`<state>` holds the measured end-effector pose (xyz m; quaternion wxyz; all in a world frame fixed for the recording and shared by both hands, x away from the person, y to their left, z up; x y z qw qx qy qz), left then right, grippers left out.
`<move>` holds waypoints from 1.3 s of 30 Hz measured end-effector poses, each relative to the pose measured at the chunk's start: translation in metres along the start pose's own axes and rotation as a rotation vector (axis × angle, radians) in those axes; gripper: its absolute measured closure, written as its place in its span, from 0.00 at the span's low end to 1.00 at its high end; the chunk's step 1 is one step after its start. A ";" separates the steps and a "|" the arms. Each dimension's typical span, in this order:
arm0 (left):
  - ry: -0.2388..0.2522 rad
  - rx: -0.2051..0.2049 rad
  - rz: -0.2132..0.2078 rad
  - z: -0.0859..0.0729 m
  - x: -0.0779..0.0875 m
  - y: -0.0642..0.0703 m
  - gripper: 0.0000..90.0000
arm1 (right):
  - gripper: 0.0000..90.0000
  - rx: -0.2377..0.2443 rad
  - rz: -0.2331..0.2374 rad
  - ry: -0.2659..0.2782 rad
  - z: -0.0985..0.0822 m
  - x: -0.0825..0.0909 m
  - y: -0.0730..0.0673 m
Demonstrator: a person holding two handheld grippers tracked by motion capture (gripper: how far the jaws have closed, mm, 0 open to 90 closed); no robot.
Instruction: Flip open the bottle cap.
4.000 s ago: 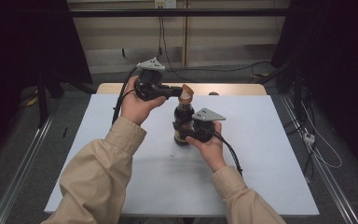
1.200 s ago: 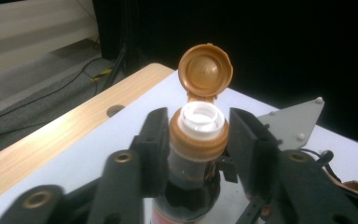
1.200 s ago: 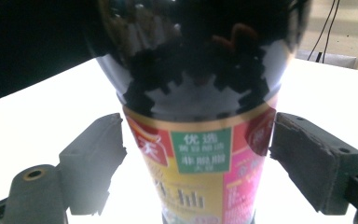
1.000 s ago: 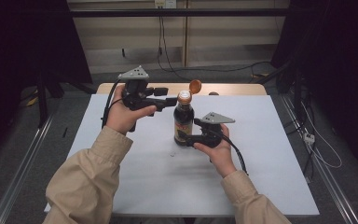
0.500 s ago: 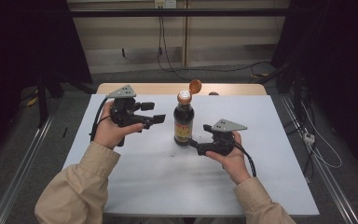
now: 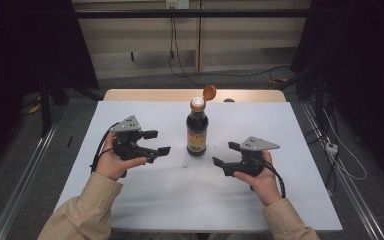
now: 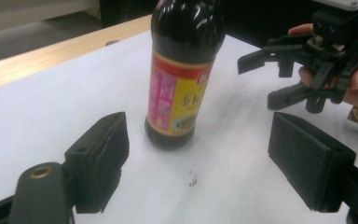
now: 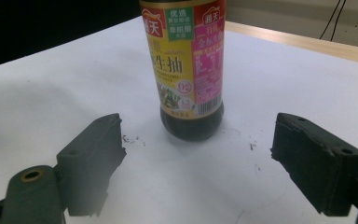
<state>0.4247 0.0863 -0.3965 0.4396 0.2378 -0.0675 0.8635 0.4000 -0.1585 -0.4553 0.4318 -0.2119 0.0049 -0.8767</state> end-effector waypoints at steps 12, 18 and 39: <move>-0.027 0.019 0.031 -0.040 0.007 -0.004 0.19 | 0.18 0.000 -0.020 -0.018 -0.020 0.023 0.000; -0.033 0.029 0.032 -0.052 0.011 -0.005 0.16 | 0.18 -0.008 -0.038 -0.023 -0.028 0.035 0.003; -0.025 0.025 0.049 -0.079 0.027 -0.011 0.13 | 0.17 -0.004 -0.055 -0.019 -0.042 0.062 0.002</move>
Point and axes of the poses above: each handheld gripper's, and its own axes: x roughly backward along the jaws, z roughly out of its top, y roughly to its right, the point moved 8 cm from there along -x, roughly forward along the jaws, and after that the axes turned 10 degrees about z, right-handed, at the moved point
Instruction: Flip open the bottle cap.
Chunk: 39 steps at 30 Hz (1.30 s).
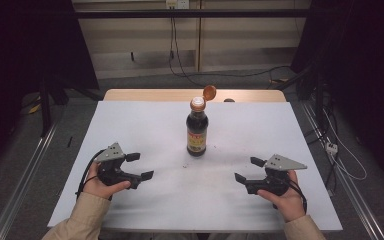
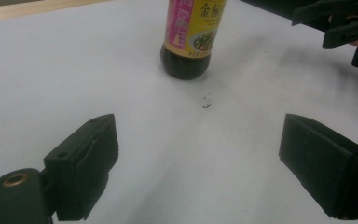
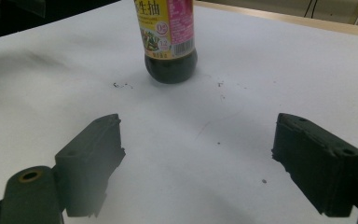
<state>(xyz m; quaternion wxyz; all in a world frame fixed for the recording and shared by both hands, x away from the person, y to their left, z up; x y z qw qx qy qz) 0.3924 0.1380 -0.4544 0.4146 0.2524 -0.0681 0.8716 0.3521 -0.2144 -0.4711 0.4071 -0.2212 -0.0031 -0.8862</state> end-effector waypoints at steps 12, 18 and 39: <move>-0.005 0.016 0.007 -0.013 0.010 -0.004 0.13 | 0.17 -0.008 -0.017 0.010 -0.005 0.014 0.003; -0.005 0.015 0.017 -0.019 0.016 -0.007 0.13 | 0.17 -0.012 -0.032 0.010 -0.008 0.020 0.006; -0.003 0.029 0.032 -0.032 0.028 -0.010 0.13 | 0.18 -0.019 -0.046 0.007 -0.019 0.037 0.009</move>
Point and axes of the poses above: each handheld gripper's, and its own axes: x roughly backward along the jaws, z roughly out of its top, y roughly to its right, the point moved 8 cm from there along -x, roughly forward along the jaws, and after that the axes turned 10 degrees about z, right-handed, at the moved point
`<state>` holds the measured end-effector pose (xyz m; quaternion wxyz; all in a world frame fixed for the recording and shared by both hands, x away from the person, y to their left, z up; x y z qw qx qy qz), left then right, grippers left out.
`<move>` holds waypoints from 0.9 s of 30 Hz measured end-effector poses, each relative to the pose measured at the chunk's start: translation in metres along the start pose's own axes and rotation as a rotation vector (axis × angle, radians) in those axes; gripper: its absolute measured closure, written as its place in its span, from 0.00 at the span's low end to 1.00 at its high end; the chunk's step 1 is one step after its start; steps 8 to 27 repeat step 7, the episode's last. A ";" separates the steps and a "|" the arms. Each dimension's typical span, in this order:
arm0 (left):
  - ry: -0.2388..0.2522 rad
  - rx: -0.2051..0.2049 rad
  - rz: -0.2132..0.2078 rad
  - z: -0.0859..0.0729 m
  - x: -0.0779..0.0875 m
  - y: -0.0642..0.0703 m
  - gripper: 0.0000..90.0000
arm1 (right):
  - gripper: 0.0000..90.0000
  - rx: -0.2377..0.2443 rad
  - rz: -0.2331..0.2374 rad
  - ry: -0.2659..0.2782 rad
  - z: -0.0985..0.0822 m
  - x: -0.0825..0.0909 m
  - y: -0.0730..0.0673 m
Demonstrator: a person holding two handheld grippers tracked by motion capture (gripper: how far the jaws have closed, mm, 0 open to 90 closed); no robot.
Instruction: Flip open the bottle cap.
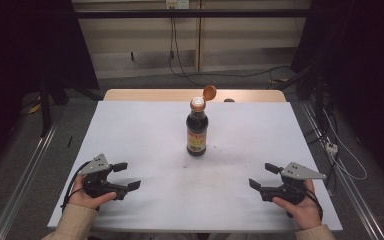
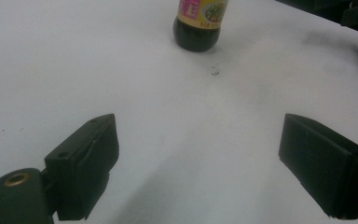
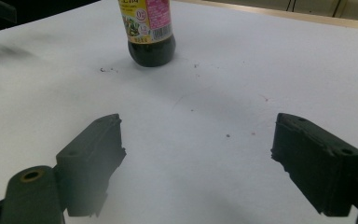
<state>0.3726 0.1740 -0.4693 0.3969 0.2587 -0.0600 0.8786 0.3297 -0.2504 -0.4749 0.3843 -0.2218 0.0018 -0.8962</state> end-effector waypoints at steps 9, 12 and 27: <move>-0.005 -0.002 0.005 -0.001 -0.003 -0.001 0.13 | 0.18 0.002 -0.008 -0.004 -0.001 0.000 0.001; -0.005 -0.002 0.005 -0.001 -0.003 -0.001 0.13 | 0.18 0.002 -0.008 -0.004 -0.001 0.000 0.001; -0.005 -0.002 0.005 -0.001 -0.003 -0.001 0.13 | 0.18 0.002 -0.008 -0.004 -0.001 0.000 0.001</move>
Point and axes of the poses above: each handheld gripper's, and its own axes: x roughly backward along the jaws, z roughly out of its top, y roughly to its right, the point moved 8 cm from there along -x, roughly forward along the jaws, and after that the axes turned 10 degrees about z, right-handed, at the moved point
